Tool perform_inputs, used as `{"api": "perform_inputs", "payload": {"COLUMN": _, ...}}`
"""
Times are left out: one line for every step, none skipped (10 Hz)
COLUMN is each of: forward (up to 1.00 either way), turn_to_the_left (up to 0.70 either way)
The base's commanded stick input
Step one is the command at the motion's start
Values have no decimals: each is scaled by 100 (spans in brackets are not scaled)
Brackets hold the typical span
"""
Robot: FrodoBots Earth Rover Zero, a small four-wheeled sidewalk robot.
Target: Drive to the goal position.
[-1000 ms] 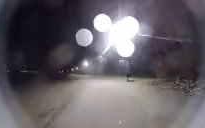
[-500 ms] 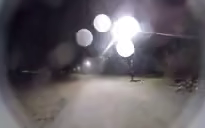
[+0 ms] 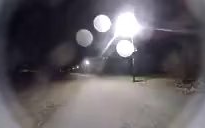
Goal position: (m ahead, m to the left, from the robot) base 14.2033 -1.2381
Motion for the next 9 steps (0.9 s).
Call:
{"api": "perform_inputs", "payload": {"forward": 100, "turn_to_the_left": 0}}
{"api": "perform_inputs", "payload": {"forward": 100, "turn_to_the_left": 0}}
{"api": "perform_inputs", "payload": {"forward": 100, "turn_to_the_left": 0}}
{"api": "perform_inputs", "payload": {"forward": 100, "turn_to_the_left": 0}}
{"api": "perform_inputs", "payload": {"forward": 100, "turn_to_the_left": 2}}
{"api": "perform_inputs", "payload": {"forward": 100, "turn_to_the_left": 22}}
{"api": "perform_inputs", "payload": {"forward": 100, "turn_to_the_left": 37}}
{"api": "perform_inputs", "payload": {"forward": 100, "turn_to_the_left": 8}}
{"api": "perform_inputs", "payload": {"forward": 100, "turn_to_the_left": 0}}
